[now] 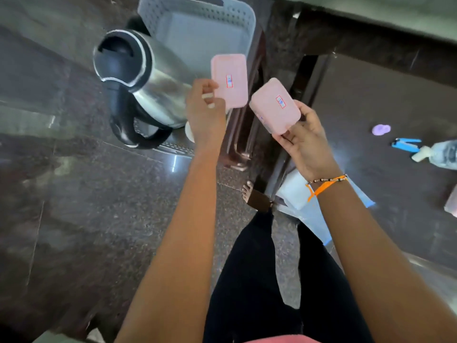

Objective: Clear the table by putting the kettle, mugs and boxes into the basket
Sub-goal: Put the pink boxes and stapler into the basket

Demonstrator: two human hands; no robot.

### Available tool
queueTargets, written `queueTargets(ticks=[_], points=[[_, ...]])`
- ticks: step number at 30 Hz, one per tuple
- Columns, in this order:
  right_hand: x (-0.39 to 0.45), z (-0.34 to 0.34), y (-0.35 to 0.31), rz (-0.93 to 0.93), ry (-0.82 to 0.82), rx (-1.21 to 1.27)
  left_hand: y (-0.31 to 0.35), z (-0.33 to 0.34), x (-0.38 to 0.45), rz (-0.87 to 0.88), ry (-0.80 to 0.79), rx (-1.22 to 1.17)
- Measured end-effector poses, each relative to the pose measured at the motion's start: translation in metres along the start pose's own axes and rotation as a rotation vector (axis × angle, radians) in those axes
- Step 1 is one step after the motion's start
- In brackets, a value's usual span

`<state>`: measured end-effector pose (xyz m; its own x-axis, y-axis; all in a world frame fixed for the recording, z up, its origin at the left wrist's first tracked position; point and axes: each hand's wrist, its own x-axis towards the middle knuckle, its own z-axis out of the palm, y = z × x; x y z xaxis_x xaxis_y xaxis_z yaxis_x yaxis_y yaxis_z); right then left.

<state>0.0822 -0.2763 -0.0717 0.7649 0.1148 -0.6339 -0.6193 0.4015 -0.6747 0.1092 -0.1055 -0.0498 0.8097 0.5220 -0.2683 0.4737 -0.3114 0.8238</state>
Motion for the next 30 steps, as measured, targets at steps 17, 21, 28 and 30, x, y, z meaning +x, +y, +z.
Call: queueTargets(ticks=[17,21,28,30], points=[[0.063,0.083,-0.010,-0.060,0.178,0.107,0.009,0.022,0.112,-0.198,-0.324,0.394],[0.078,0.114,-0.013,-0.078,0.250,0.125,0.015,0.012,0.105,-0.212,-0.229,0.078],[0.098,0.127,-0.001,-0.020,0.402,-0.406,0.010,0.006,0.098,-0.088,-0.374,0.133],[0.100,0.124,-0.002,0.004,0.386,-0.476,0.010,0.007,0.098,-0.089,-0.378,0.178]])
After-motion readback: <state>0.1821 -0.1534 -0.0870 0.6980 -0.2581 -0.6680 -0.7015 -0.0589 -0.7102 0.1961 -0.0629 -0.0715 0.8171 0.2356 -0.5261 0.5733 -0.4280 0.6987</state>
